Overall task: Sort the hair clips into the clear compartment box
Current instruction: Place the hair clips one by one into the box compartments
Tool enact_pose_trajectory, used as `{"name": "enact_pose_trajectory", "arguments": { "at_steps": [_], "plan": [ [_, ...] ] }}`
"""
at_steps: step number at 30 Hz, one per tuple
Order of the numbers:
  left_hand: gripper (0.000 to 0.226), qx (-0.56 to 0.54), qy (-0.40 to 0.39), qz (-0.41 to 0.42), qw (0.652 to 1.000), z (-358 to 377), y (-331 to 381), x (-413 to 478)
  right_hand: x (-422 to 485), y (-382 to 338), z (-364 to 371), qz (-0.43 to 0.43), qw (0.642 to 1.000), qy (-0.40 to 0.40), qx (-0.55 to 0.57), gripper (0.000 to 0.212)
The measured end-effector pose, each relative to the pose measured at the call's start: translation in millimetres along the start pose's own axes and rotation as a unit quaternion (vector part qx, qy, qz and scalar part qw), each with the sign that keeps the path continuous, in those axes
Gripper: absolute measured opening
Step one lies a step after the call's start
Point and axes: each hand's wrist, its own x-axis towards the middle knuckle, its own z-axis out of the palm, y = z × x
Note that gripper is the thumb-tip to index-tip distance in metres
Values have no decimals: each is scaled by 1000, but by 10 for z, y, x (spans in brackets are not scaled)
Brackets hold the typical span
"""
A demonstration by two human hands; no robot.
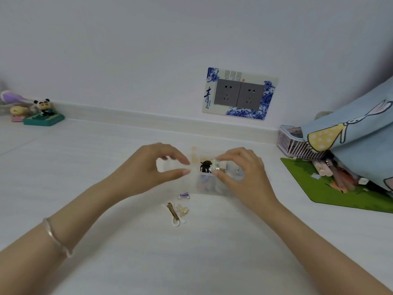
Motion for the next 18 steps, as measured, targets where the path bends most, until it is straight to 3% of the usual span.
{"name": "enact_pose_trajectory", "arguments": {
  "at_steps": [4,7,12,18],
  "plan": [
    [24,-1,-96,-21,995,-17,-41,-187,126,52,112,28,996,-10,-78,24],
    [37,15,-172,-59,983,32,-94,-239,107,86,137,34,996,-6,-82,24],
    [36,58,-193,-103,974,207,-110,-277,-85,94,84,17,999,38,-13,14],
    [13,56,-198,-90,974,279,-82,-275,-190,-88,237,-56,998,-3,12,12]
  ]
}}
